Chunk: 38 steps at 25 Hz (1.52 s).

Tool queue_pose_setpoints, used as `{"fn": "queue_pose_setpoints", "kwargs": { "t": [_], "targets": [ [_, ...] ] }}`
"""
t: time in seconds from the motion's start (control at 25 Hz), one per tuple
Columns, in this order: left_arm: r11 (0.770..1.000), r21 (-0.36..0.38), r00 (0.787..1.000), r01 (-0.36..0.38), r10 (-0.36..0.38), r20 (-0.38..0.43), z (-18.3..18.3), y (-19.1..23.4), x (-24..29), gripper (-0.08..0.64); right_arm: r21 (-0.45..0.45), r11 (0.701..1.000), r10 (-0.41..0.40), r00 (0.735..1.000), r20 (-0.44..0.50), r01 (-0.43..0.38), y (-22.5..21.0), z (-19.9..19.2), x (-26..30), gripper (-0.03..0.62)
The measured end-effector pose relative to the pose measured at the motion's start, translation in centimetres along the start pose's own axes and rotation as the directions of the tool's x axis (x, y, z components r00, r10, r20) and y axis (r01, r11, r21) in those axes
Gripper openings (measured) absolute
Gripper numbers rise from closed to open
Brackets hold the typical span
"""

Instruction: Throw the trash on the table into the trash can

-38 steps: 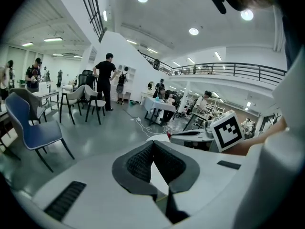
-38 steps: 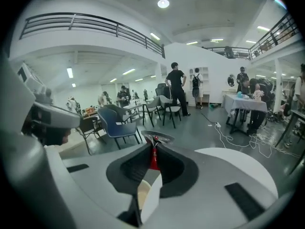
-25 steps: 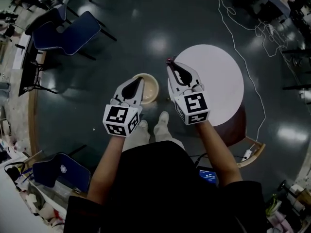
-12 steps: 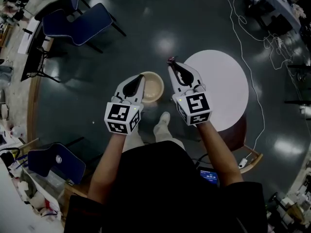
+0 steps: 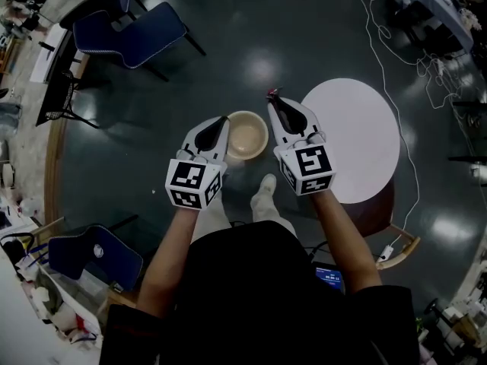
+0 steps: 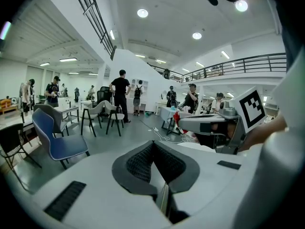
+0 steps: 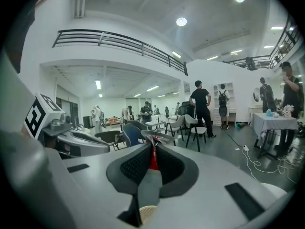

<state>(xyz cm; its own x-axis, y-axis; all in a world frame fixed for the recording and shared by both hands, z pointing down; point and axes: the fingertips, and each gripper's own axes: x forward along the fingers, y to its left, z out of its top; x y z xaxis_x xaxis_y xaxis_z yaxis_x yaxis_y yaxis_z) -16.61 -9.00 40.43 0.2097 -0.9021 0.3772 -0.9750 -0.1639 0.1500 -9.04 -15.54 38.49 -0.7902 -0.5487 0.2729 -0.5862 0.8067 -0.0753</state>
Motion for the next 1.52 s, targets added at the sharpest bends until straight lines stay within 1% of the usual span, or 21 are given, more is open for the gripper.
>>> {"fn": "queue_pose_setpoints", "kwargs": {
  "t": [0.16,0.36,0.52,0.68,0.84,1.04,1.32,1.4,1.52],
  "targets": [
    [1.0,0.003,1.0,0.019,-0.019,-0.015,-0.6,2.7,-1.5,0.012,0.006,1.0,-0.009,1.0,-0.011,0.009,3.0,-0.1,1.6,0.051],
    [0.999,-0.013,0.998,0.049,-0.049,-0.045,-2.2,5.6,-2.6,0.012,0.033,0.999,-0.035,0.998,-0.046,0.036,5.7,-1.7,3.5,0.051],
    [0.996,-0.005,0.993,0.091,-0.091,-0.08,-4.0,7.3,-2.0,0.012,0.063,0.996,-0.059,0.995,-0.086,0.064,6.4,-4.1,5.3,0.051],
    [0.991,-0.026,0.986,0.129,-0.131,-0.103,-6.0,9.7,-1.1,0.012,0.092,0.99,-0.091,0.987,-0.129,0.103,6.9,-7.0,7.5,0.051],
    [0.987,-0.044,0.976,0.153,-0.158,-0.147,-9.0,12.2,0.2,0.012,0.12,0.982,-0.121,0.977,-0.176,0.144,7.2,-10.5,10.0,0.051],
    [0.98,-0.061,0.96,0.188,-0.197,-0.201,-13.0,13.8,2.4,0.012,0.138,0.973,-0.148,0.96,-0.236,0.184,6.5,-15.3,12.6,0.051],
    [0.97,-0.078,0.933,0.23,-0.243,-0.265,-19.6,15.5,6.2,0.012,0.185,0.95,-0.179,0.923,-0.34,0.252,4.6,-24.9,15.6,0.051],
    [0.968,-0.082,0.927,0.237,-0.25,-0.281,-21.1,15.8,7.0,0.012,0.183,0.95,-0.174,0.914,-0.365,0.254,4.7,-27.2,16.2,0.051],
    [0.965,-0.12,0.926,0.231,-0.256,-0.277,-22.7,16.4,7.8,0.012,0.156,0.961,-0.152,0.905,-0.398,0.23,5.4,-30.0,17.5,0.051]
  ]
}}
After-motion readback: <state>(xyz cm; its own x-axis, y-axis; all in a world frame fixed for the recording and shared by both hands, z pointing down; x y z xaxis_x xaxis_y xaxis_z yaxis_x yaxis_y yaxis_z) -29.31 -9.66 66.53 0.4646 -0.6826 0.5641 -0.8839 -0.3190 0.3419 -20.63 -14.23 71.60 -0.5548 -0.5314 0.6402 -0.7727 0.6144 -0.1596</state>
